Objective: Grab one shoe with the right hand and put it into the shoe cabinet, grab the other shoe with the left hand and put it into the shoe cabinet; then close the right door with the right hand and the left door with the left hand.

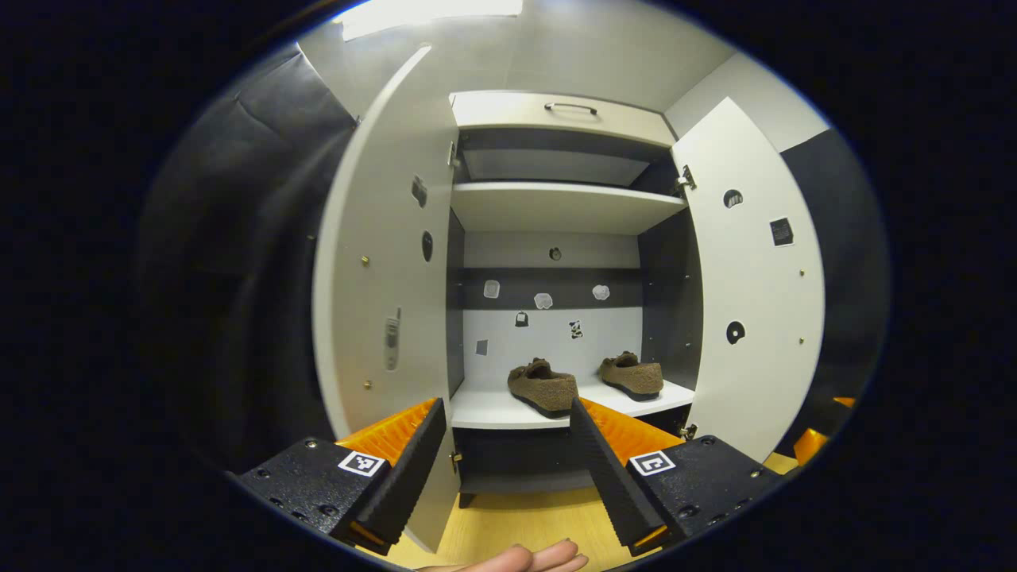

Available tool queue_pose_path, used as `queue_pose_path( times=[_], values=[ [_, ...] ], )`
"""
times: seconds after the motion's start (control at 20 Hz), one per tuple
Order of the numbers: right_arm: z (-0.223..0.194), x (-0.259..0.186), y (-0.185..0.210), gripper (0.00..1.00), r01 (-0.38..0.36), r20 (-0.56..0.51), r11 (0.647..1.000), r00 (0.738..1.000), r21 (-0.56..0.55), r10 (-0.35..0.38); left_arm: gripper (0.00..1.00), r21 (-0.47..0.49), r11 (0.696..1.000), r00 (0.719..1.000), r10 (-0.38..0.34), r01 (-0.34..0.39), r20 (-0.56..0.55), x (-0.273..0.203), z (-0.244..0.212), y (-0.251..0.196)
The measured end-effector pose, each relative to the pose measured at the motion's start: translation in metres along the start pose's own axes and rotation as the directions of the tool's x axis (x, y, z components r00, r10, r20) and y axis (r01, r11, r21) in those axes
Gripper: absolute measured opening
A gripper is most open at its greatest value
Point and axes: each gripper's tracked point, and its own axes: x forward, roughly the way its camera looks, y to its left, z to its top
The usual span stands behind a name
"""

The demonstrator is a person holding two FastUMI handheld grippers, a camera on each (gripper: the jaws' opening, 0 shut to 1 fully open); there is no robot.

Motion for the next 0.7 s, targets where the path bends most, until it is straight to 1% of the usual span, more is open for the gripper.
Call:
queue_pose_path(
  times=[0.1, 0.2, 0.35, 0.4, 0.5, 0.6, 0.65, 0.7],
  values=[
    [0.008, 0.003, -0.018, 0.97, 0.006, -0.014, 1.000, 1.000, -0.012, -0.006, 0.97, 0.003, 1.000, 1.000, -0.014, 0.014, 0.009, -0.025, 0.002, 0.001],
    [0.014, 0.009, -0.041, 0.96, 0.000, -0.031, 1.000, 1.000, -0.027, -0.001, 0.97, -0.005, 1.000, 0.999, -0.029, 0.029, -0.034, -0.052, -0.015, 0.003],
    [0.030, 0.021, -0.080, 0.97, -0.021, -0.046, 0.997, 0.999, -0.073, 0.017, 0.97, -0.019, 0.999, 0.999, -0.048, 0.048, -0.010, -0.082, -0.026, 0.004],
    [0.036, 0.029, -0.097, 0.97, -0.012, -0.049, 0.996, 0.999, -0.087, 0.008, 0.97, -0.023, 0.998, 0.998, -0.058, 0.058, -0.008, -0.089, -0.033, 0.002],
    [0.042, 0.040, -0.134, 0.96, 0.033, -0.063, 0.993, 0.997, -0.110, -0.040, 0.97, -0.046, 0.996, 0.997, -0.078, 0.077, -0.024, -0.101, -0.043, -0.003],
    [0.051, 0.050, -0.163, 0.96, 0.055, -0.074, 0.996, 0.995, -0.077, -0.060, 0.97, -0.049, 0.995, 0.995, -0.093, 0.092, -0.035, -0.109, -0.050, -0.004],
    [0.056, 0.056, -0.174, 0.96, 0.055, -0.076, 0.997, 0.995, -0.055, -0.059, 0.97, -0.049, 0.994, 0.994, -0.098, 0.095, -0.053, -0.115, -0.054, -0.005],
    [0.058, 0.066, -0.183, 0.96, 0.057, -0.079, 0.997, 0.995, -0.044, -0.060, 0.94, -0.046, 0.994, 0.994, -0.100, 0.097, -0.053, -0.121, -0.053, -0.004]
  ],
)
